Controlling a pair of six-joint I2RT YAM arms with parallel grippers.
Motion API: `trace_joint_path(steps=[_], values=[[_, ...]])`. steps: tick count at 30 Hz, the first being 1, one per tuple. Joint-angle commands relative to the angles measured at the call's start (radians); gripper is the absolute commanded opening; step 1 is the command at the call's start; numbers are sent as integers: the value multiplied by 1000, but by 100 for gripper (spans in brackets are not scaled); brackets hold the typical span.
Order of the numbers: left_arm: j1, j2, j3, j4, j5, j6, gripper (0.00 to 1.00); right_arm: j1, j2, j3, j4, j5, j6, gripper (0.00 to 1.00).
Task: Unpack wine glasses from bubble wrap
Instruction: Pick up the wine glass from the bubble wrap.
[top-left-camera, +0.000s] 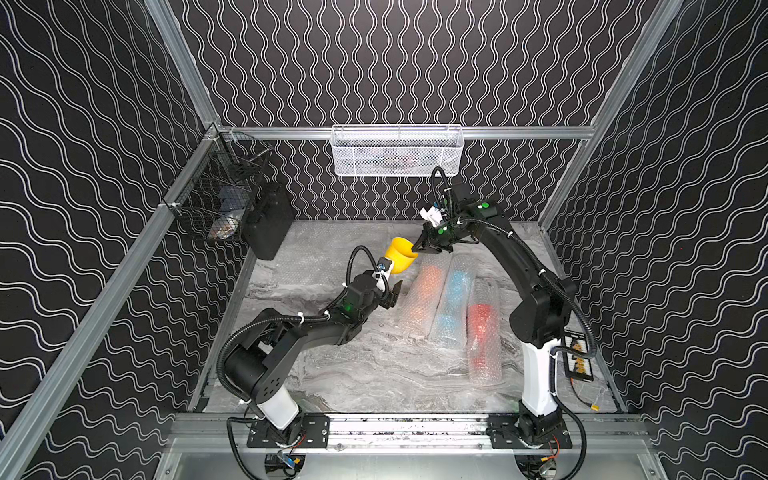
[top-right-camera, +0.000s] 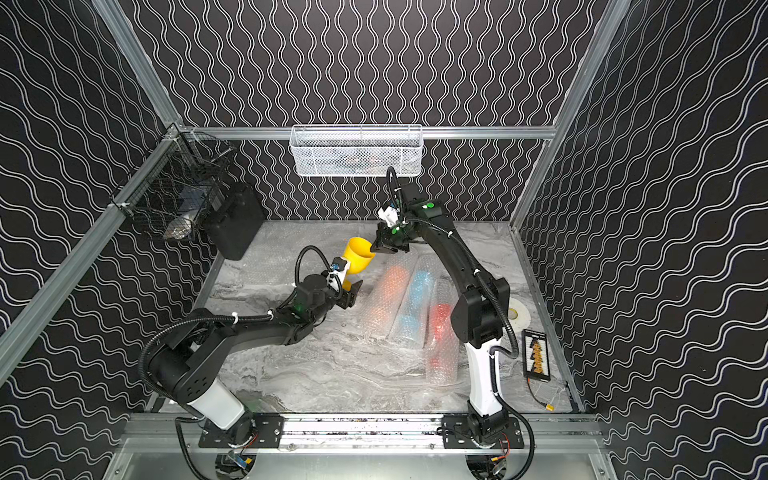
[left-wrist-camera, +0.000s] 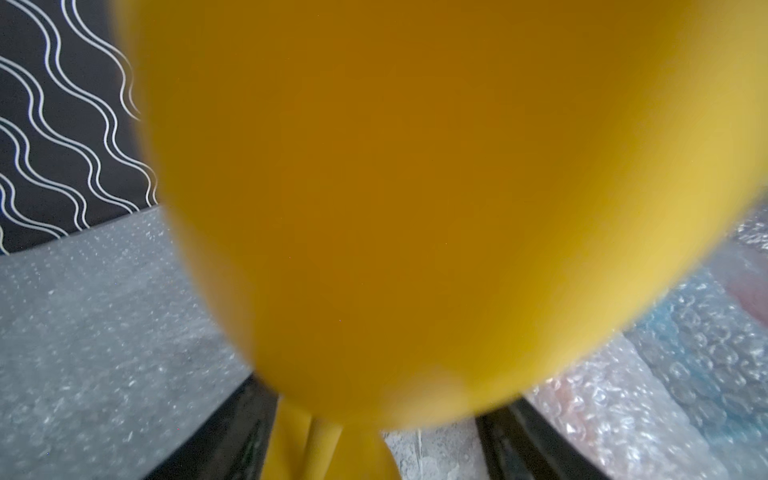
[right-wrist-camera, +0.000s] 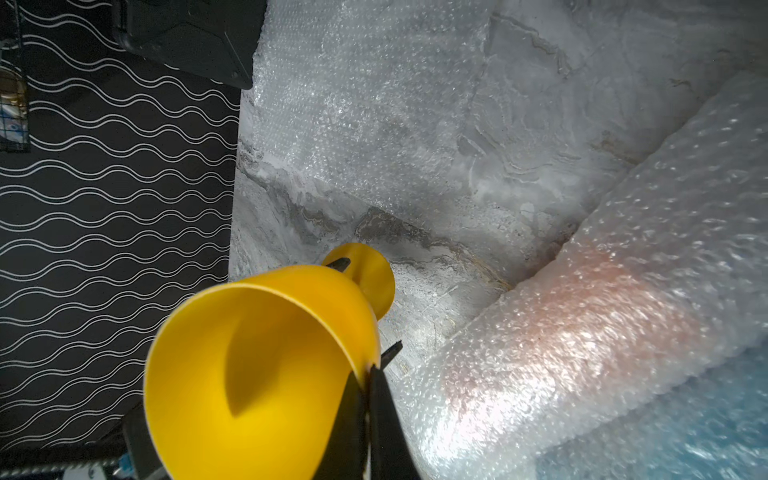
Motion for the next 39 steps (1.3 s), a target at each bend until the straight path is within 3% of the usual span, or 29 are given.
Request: trace_joint_path(steps=[1,13,21,29,39], values=[[-1,-34,-6,-36,-16,-62,81,2,-2,13,22,79,14,0],[-1,-171,-63,-165,-38,-228,85,4,113,179,8,399,15,0],[-1,-194,-56,-273,-2,-328,85,15,232,282,119,558,-36,0],[0,-207,-62,-322,0,-357,85,21,279,290,302,656,-111,0],[1,-234,-65,-367,-57,-340,85,21,357,364,329,685,-147,0]])
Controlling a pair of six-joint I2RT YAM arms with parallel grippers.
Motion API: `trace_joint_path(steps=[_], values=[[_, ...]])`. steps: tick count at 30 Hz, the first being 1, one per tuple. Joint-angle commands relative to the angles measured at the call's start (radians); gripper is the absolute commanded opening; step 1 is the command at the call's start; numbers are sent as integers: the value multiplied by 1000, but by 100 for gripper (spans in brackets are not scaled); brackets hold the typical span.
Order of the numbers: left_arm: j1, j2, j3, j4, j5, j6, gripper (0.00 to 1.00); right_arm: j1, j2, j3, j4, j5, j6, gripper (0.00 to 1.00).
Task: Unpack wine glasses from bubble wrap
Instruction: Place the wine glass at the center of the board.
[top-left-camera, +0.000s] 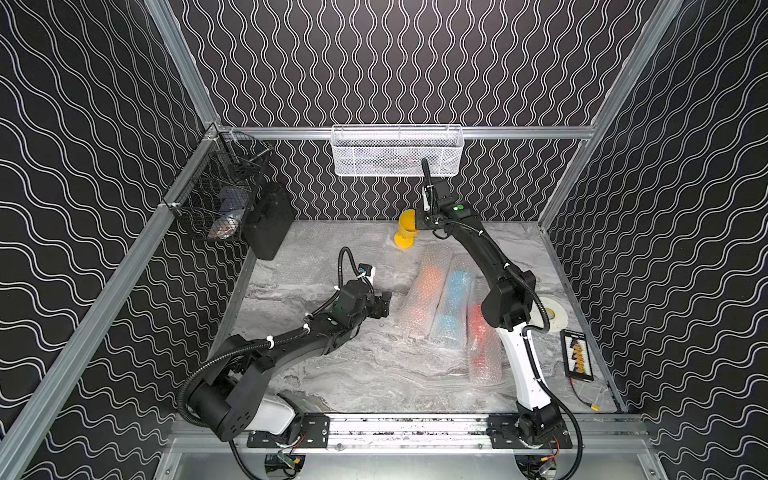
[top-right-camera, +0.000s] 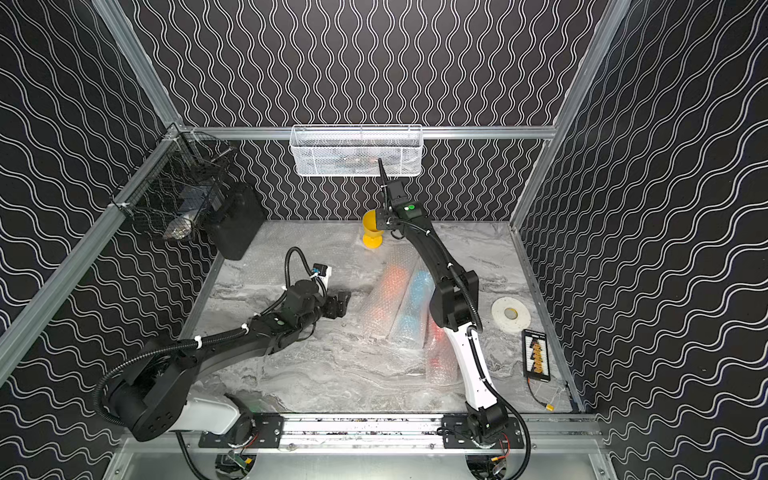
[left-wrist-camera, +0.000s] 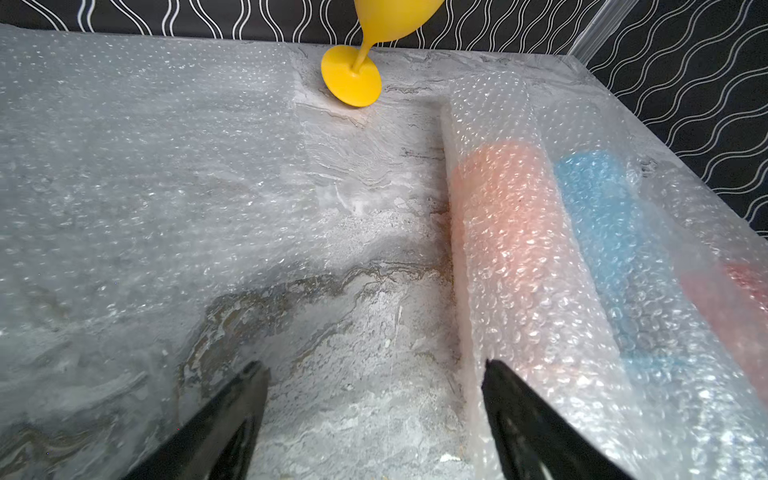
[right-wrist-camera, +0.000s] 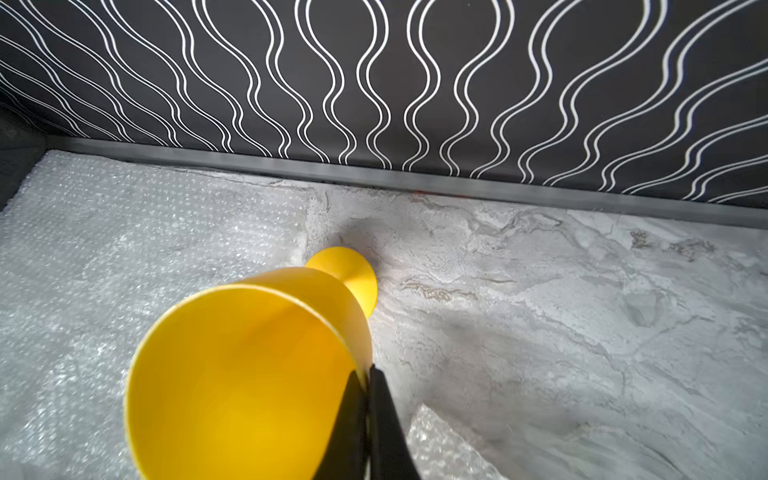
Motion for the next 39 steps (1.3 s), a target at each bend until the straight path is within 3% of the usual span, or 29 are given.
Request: trace_joint_path(steps=[1,10,23,39], values=[[-1,-12,-1,-16,-32,-4,85,-1,15,14,46,18,-16,0],[2,-24,-7,-23,-52,0,85,-6,27,-5,47,29,-16,2],[1,-45,-8,-33,-64,0,85,-11,30,21,64,-6,8,28],[2,-52,7,-59,-53,1,85,-11,-21,9,73,-59,27,29]])
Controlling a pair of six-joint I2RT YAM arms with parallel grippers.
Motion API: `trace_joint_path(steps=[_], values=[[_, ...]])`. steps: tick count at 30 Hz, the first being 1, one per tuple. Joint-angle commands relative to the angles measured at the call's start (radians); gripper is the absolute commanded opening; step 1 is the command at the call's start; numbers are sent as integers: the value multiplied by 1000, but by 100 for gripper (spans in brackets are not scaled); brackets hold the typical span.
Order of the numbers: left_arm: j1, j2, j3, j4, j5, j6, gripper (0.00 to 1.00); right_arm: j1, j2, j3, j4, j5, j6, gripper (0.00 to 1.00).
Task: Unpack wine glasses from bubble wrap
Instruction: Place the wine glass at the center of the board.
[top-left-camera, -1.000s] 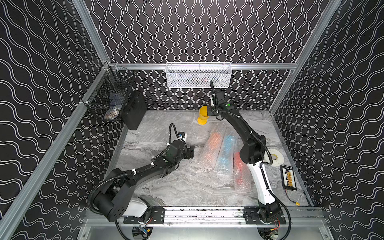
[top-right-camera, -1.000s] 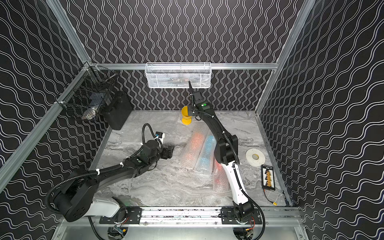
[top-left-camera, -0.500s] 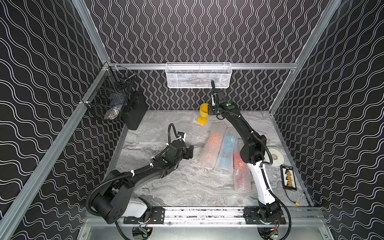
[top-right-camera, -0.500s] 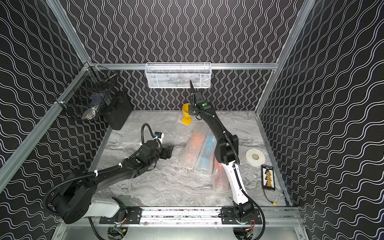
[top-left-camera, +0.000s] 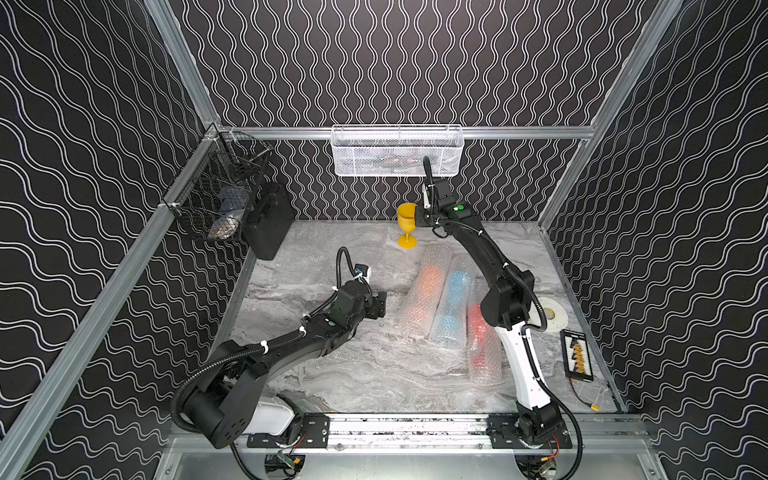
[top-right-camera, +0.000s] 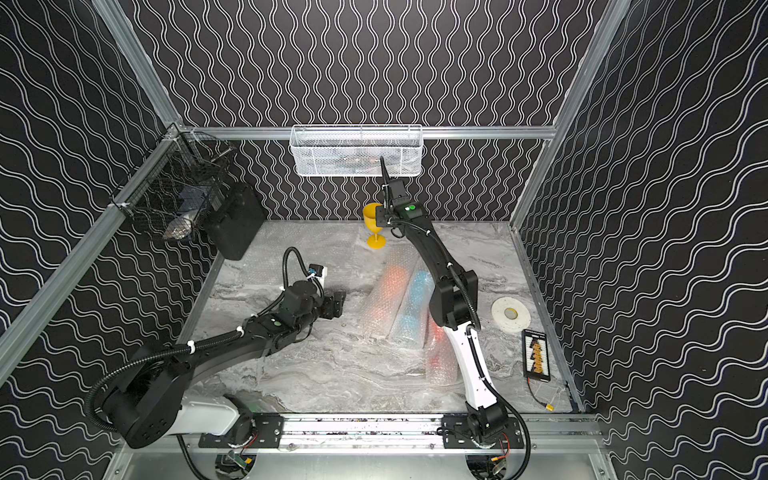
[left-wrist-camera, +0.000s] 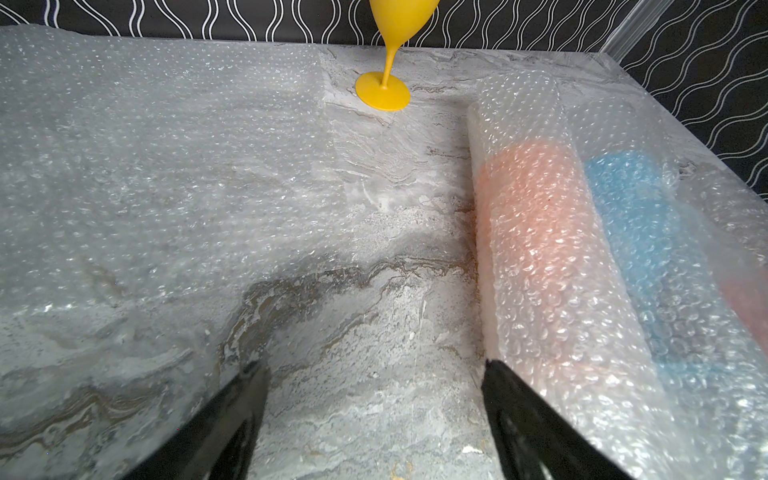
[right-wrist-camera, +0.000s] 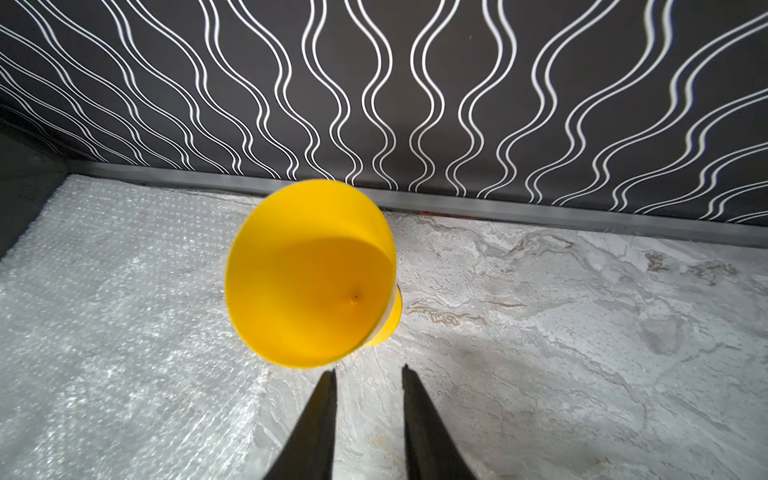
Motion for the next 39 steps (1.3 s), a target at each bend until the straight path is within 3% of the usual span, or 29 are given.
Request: trace_joint_path(steps=[1,5,9,12,16,18,25,39], values=[[1,-17,14,-6,4,0,85,1,-38,-17,29,-33,18,29],[1,-13,37,-36,42,1,85,-1,-93,-82,30,-76,32,31],[1,21,90,-78,156,6,83,-4,-191,-241,45,-175,76,32],[0,68,130,-103,255,-3,82,-7,-303,-447,113,-263,128,33],[1,143,157,-101,367,-31,80,-3,-520,-863,347,-340,210,34],[1,179,168,-89,414,-43,79,-1,-572,-955,353,-337,218,34],[2,296,233,-76,538,-50,75,-3,-709,-1155,325,-245,169,38],[3,383,250,-11,653,-116,63,-3,-824,-1313,299,-243,173,38]])
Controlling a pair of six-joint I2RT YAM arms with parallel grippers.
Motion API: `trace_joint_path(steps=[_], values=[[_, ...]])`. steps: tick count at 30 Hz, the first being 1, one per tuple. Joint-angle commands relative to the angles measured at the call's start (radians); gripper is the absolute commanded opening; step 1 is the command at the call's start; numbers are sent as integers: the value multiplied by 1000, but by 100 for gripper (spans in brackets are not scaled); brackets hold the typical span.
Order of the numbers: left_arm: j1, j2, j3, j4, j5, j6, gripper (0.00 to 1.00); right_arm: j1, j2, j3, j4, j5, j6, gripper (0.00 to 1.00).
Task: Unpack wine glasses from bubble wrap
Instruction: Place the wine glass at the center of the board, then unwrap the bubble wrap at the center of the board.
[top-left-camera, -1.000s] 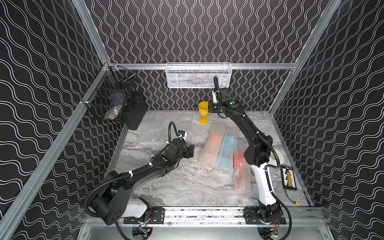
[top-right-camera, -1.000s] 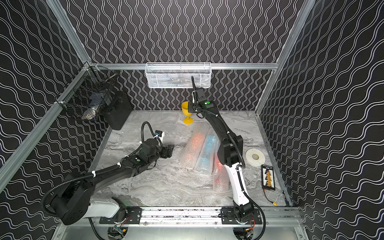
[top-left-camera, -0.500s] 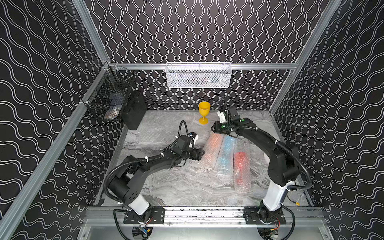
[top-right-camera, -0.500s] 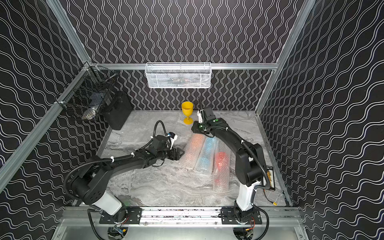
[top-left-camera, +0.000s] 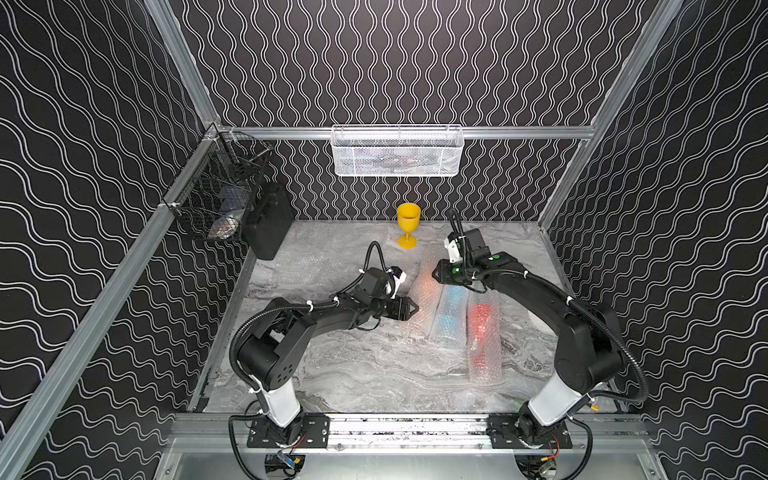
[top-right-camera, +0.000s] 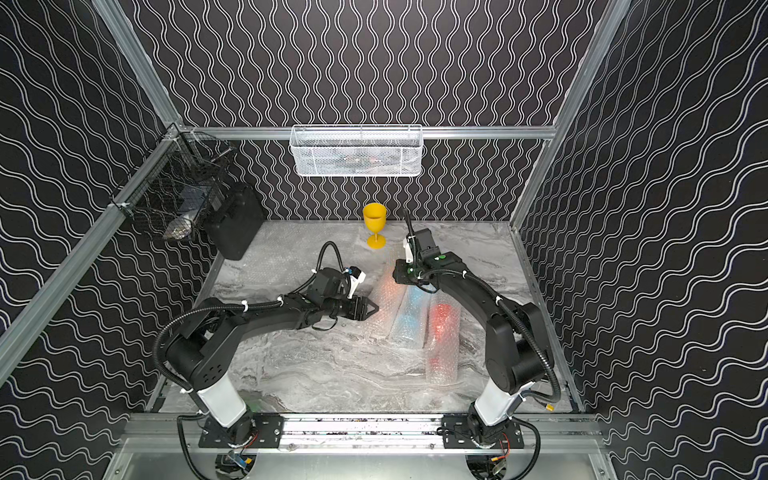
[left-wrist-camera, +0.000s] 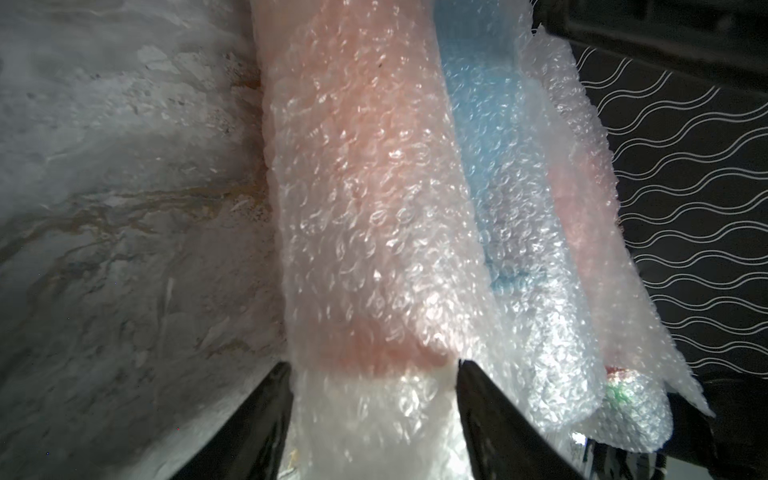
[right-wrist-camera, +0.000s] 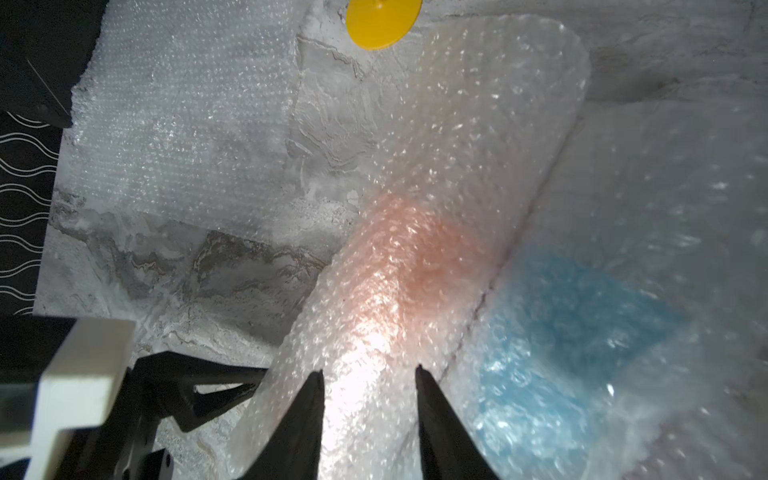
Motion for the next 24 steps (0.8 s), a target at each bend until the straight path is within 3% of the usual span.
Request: trace_joint_path(steps=[1,11,16,24], values=[[1,8,-15,58,33,-18,63,-1,-33,-30,16,22,12,39],[-1,-18,-99,196,71,-91,29,2,-27,-62,5,17,2,39],[-3,-92,-136,179,51,-84,22,4,-33,-62,5,-8,8,39],[-20,-202,-187,135,35,-88,20,16,-48,-91,10,-61,25,39]])
